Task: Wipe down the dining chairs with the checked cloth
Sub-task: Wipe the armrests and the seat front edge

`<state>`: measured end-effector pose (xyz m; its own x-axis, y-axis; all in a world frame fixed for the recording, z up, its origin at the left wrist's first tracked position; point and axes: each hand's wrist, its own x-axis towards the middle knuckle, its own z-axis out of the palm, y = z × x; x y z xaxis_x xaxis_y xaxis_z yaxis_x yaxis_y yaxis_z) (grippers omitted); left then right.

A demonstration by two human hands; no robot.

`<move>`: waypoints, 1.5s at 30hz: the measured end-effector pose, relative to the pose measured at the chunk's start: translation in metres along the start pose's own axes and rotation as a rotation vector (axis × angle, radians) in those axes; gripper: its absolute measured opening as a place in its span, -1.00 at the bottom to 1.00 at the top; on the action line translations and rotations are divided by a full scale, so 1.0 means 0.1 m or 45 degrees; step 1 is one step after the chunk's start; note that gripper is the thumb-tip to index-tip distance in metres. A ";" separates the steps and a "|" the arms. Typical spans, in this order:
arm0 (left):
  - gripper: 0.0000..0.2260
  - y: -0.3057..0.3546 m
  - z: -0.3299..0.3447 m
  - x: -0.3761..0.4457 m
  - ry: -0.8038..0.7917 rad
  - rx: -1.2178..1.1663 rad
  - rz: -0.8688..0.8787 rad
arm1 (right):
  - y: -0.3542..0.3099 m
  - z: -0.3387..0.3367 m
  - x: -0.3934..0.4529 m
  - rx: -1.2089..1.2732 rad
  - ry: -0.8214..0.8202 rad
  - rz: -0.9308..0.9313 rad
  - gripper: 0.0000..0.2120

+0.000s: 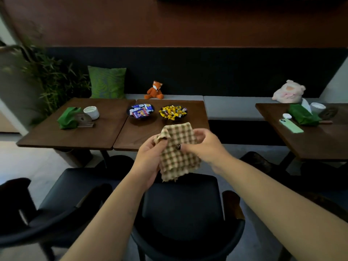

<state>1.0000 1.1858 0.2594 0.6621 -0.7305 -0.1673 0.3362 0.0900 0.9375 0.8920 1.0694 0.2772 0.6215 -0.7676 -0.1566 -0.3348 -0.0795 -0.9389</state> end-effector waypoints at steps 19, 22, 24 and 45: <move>-0.86 -1.31 -2.78 1.08 0.305 0.166 -0.651 | 1.98 2.99 0.46 -0.446 -0.145 0.227 -0.89; -0.87 -1.62 -2.95 1.23 0.291 0.197 -0.757 | 2.15 3.20 0.30 -0.255 -0.166 0.360 -0.85; -0.91 -1.84 -3.03 1.35 0.281 0.219 -0.806 | 2.15 3.24 0.33 -0.173 -0.040 0.461 -0.97; -0.65 -3.40 -2.97 1.83 0.243 -0.084 -1.112 | 2.95 3.48 1.64 0.672 -0.075 1.154 -0.69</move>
<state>1.2059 1.2230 -0.1808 0.2507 -0.4323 -0.8662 0.8064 -0.4018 0.4339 1.1416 1.1416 -0.1320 0.3307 -0.3681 -0.8690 -0.3492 0.8077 -0.4750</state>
